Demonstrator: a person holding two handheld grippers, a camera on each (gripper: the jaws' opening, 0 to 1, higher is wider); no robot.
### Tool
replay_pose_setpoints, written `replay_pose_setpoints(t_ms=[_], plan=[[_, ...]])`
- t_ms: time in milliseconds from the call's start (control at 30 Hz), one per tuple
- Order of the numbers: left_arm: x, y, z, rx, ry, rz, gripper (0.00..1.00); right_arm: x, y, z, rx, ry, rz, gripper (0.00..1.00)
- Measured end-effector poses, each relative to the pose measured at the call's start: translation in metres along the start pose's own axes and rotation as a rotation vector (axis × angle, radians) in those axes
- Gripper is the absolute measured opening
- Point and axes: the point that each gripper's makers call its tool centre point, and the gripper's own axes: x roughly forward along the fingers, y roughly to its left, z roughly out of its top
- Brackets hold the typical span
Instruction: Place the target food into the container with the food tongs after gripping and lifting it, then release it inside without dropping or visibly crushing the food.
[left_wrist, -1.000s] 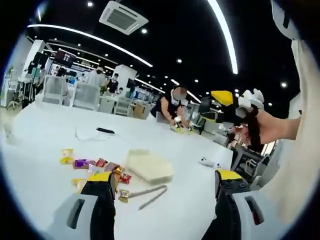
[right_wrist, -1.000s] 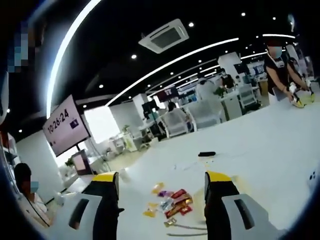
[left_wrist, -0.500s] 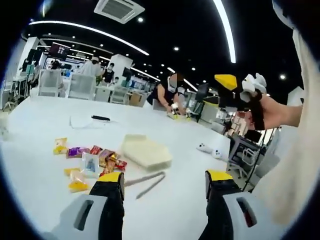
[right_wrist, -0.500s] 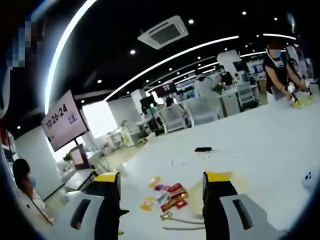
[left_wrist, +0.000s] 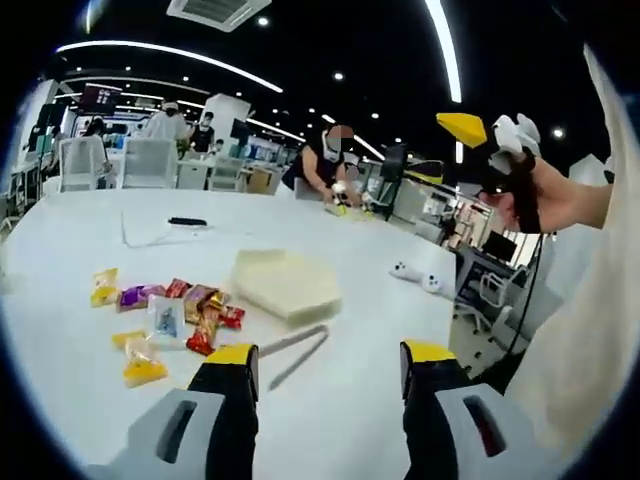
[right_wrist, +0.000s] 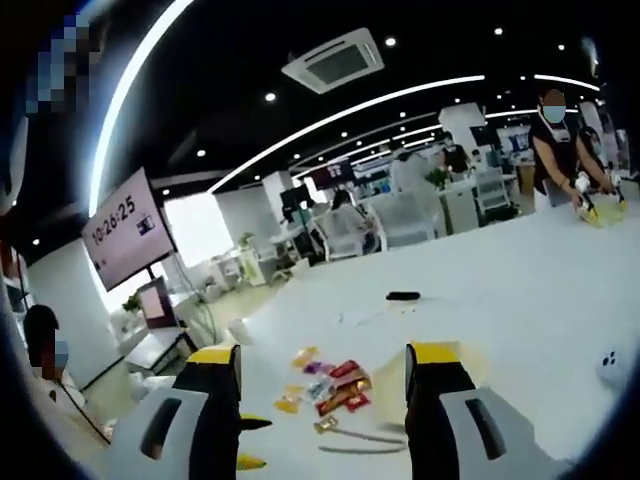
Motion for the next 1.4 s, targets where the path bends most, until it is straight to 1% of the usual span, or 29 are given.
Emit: replay_pose_setpoints(t_ms=[33, 67, 100, 167, 267, 333, 400, 433, 467, 500, 567, 633, 700, 733, 767, 800, 833, 867, 933, 1067, 1133, 1300, 1400], plan=[[0.0, 0.0, -0.001, -0.001, 0.003, 0.0, 0.56, -0.001, 0.0, 0.0, -0.002, 0.001, 0.0, 0.67], [0.001, 0.002, -0.001, -0.01, 0.003, 0.001, 0.56, -0.002, 0.0, 0.003, -0.046, 0.0, -0.002, 0.67], [0.001, 0.002, -0.002, -0.013, 0.003, 0.003, 0.55, -0.001, 0.0, 0.005, -0.066, -0.003, -0.002, 0.67], [0.002, 0.006, -0.006, -0.029, 0.015, 0.015, 0.55, -0.001, 0.0, 0.007, -0.087, -0.006, 0.008, 0.68], [0.005, 0.009, -0.009, -0.042, 0.023, 0.029, 0.55, 0.001, -0.003, 0.006, -0.109, 0.004, 0.02, 0.68], [0.007, 0.01, -0.009, -0.045, 0.024, 0.038, 0.55, 0.001, -0.005, 0.006, -0.165, 0.017, 0.026, 0.69], [0.012, 0.011, -0.01, -0.05, 0.031, 0.052, 0.54, -0.001, -0.006, 0.006, -0.247, 0.033, 0.038, 0.69], [0.014, 0.012, -0.013, -0.04, 0.047, 0.067, 0.52, -0.001, -0.006, 0.006, -0.26, 0.035, 0.04, 0.69], [0.017, 0.013, -0.017, -0.019, 0.069, 0.081, 0.49, -0.002, -0.006, 0.006, -0.302, 0.039, 0.047, 0.69], [0.02, 0.013, -0.019, -0.021, 0.074, 0.083, 0.48, -0.002, -0.005, 0.006, -0.318, 0.042, 0.057, 0.69], [0.026, 0.012, -0.021, -0.035, 0.077, 0.083, 0.48, -0.002, -0.001, 0.003, -0.331, 0.059, 0.084, 0.69], [0.032, 0.009, -0.023, -0.042, 0.084, 0.082, 0.46, -0.003, -0.001, 0.002, -0.34, 0.062, 0.094, 0.69], [0.038, 0.007, -0.032, -0.042, 0.126, 0.083, 0.35, -0.004, -0.005, 0.001, -0.32, 0.064, 0.098, 0.69], [0.04, 0.006, -0.033, -0.026, 0.133, 0.077, 0.32, -0.005, -0.007, 0.001, -0.315, 0.065, 0.095, 0.69], [0.043, 0.006, -0.035, -0.014, 0.141, 0.08, 0.31, -0.006, -0.009, 0.001, -0.31, 0.068, 0.093, 0.69], [0.044, 0.007, -0.036, -0.012, 0.145, 0.083, 0.32, -0.007, -0.01, 0.001, -0.306, 0.07, 0.094, 0.69], [0.046, 0.01, -0.039, -0.001, 0.161, 0.103, 0.33, -0.008, -0.011, 0.001, -0.305, 0.071, 0.095, 0.69], [0.048, 0.013, -0.04, 0.011, 0.162, 0.111, 0.34, -0.01, -0.013, 0.002, -0.305, 0.071, 0.095, 0.69], [0.05, 0.017, -0.043, 0.017, 0.176, 0.114, 0.33, -0.011, -0.016, 0.001, -0.313, 0.079, 0.089, 0.69], [0.051, 0.024, -0.049, 0.023, 0.207, 0.114, 0.31, -0.012, -0.024, 0.0, -0.303, 0.087, 0.068, 0.69], [0.05, 0.027, -0.052, 0.03, 0.222, 0.121, 0.3, -0.011, -0.024, 0.0, -0.3, 0.087, 0.065, 0.69], [0.046, 0.035, -0.052, 0.043, 0.236, 0.148, 0.23, -0.008, -0.021, -0.002, -0.296, 0.091, 0.07, 0.69], [0.049, 0.037, -0.054, 0.053, 0.262, 0.153, 0.22, -0.008, -0.021, -0.004, -0.29, 0.096, 0.068, 0.68]])
